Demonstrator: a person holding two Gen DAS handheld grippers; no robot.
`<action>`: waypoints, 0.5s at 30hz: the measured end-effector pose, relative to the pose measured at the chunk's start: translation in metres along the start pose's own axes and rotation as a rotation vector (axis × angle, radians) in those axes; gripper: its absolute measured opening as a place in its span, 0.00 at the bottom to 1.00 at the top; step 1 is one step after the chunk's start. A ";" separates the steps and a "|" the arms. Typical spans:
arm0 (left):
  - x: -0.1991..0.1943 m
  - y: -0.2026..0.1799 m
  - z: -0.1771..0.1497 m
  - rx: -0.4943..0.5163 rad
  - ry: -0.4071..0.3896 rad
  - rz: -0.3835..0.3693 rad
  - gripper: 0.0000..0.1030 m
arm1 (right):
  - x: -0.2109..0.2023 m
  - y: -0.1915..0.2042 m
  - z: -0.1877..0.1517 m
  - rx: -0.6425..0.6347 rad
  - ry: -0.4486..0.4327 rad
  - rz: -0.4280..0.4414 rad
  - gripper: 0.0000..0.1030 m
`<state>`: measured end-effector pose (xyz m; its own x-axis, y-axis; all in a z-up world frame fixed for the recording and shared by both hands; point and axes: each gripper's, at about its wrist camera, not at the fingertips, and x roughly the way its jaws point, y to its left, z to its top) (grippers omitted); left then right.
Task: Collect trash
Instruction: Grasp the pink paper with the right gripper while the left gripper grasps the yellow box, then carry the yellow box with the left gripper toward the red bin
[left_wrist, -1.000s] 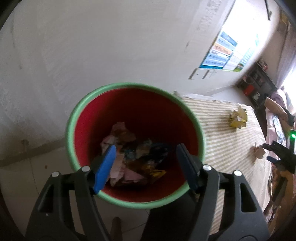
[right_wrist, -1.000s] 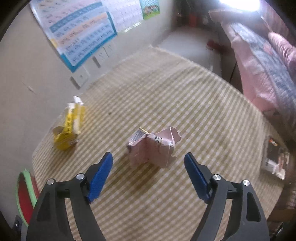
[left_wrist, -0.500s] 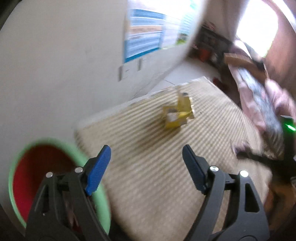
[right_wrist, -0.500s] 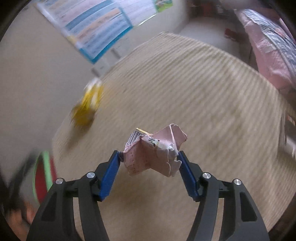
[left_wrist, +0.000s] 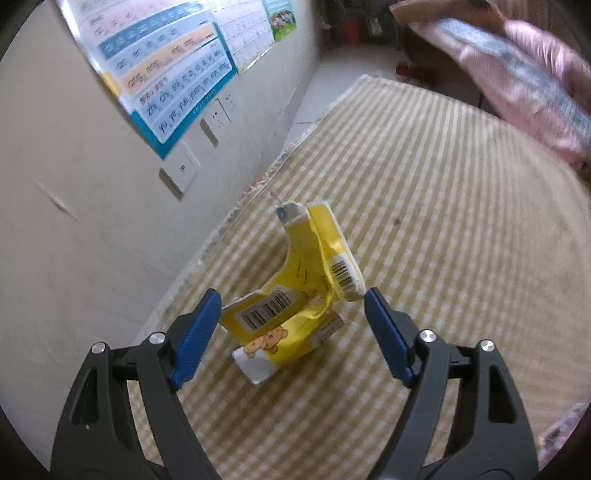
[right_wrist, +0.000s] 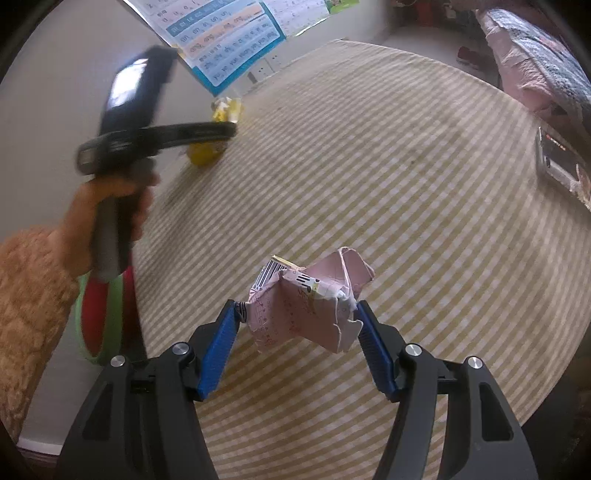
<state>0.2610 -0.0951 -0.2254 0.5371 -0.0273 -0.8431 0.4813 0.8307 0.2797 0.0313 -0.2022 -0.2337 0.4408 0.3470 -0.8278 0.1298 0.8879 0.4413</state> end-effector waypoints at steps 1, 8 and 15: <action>-0.001 -0.001 0.001 0.012 -0.003 -0.001 0.69 | -0.001 0.000 -0.001 -0.001 -0.003 0.005 0.61; -0.018 -0.001 0.001 -0.015 0.032 -0.051 0.11 | -0.011 -0.002 -0.006 0.006 -0.018 0.020 0.61; -0.053 0.003 -0.038 -0.088 0.030 -0.115 0.09 | -0.025 -0.010 -0.009 0.022 -0.033 0.030 0.61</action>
<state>0.2076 -0.0702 -0.1977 0.4602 -0.1091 -0.8811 0.4753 0.8685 0.1408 0.0107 -0.2167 -0.2202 0.4737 0.3627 -0.8026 0.1352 0.8705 0.4732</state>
